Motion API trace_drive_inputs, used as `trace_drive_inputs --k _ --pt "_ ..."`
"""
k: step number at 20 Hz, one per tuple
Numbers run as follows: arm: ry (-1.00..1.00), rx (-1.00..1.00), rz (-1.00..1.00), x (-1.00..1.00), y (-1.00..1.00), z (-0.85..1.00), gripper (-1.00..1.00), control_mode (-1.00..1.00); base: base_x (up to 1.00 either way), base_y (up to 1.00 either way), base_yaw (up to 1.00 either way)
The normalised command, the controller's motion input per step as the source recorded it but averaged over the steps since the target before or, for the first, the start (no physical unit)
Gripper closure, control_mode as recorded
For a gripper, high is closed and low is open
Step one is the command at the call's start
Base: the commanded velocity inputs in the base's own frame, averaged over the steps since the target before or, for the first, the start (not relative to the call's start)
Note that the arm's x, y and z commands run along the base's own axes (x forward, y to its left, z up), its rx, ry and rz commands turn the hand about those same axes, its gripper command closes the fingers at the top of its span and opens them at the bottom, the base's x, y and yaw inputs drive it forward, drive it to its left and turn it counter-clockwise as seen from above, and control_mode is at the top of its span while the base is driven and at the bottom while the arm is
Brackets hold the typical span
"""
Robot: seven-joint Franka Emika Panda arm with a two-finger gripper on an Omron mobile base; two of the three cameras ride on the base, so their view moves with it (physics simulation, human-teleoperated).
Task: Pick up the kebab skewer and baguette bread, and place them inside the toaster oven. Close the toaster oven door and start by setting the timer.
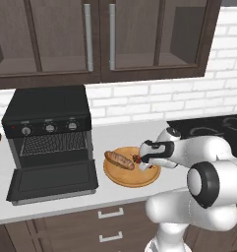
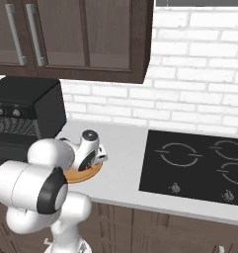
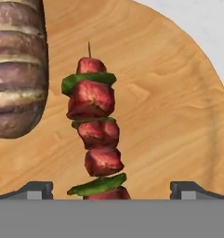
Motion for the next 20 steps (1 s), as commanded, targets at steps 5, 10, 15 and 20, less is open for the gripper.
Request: trace_drive_inputs --k 5,10,15,20 --pt "-0.02 0.0 0.0 0.0 0.0 -0.38 1.0 -1.0 0.0 0.0 0.0" --pt "-0.03 0.0 0.0 0.0 0.0 -0.19 1.0 -1.0 0.0 0.0 0.0" --pt "-0.01 0.0 0.0 0.0 0.0 -0.08 1.0 -1.0 0.0 0.0 0.0" --pt "-0.01 0.04 -0.04 -0.01 0.0 0.13 1.0 -1.0 0.0 0.0 0.0"
